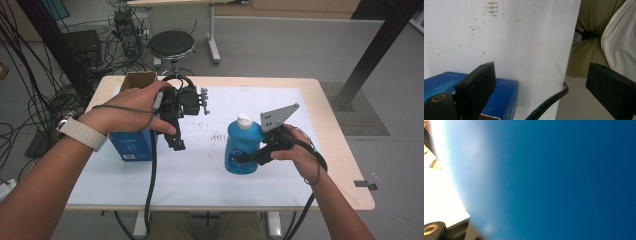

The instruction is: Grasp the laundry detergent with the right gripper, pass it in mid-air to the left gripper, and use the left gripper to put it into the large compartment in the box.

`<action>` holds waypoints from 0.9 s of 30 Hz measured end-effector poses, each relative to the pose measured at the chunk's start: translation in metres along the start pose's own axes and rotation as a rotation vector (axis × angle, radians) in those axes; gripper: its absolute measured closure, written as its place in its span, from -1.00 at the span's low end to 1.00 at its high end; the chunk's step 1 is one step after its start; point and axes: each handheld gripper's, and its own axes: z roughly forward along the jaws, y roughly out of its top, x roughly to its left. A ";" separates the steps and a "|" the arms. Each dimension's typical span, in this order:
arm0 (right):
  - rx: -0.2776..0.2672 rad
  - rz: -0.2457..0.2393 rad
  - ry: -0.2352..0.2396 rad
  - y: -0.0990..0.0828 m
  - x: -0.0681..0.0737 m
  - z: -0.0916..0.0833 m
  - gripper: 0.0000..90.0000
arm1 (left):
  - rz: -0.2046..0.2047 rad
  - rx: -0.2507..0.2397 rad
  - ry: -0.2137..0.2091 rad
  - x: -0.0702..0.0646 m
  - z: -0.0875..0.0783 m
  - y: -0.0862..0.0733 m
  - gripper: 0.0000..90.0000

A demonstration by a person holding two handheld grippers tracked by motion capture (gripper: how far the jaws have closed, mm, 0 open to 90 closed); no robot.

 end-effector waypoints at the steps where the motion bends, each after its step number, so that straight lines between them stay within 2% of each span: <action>1: 0.005 -0.002 0.004 0.001 0.000 0.001 -0.04 | 0.003 -0.002 0.005 0.000 -0.002 0.001 -0.78; 9: 0.023 -0.014 0.024 0.010 -0.002 0.012 -0.04 | 0.023 0.013 0.003 0.000 -0.014 0.007 -0.78; 20: 0.037 -0.037 0.053 0.025 -0.003 0.027 -0.04 | 0.042 0.021 -0.026 0.001 -0.021 0.013 -0.78; 27: 0.054 -0.039 0.068 0.030 -0.004 0.039 -0.04 | 0.053 0.025 -0.031 0.000 -0.025 0.019 -0.79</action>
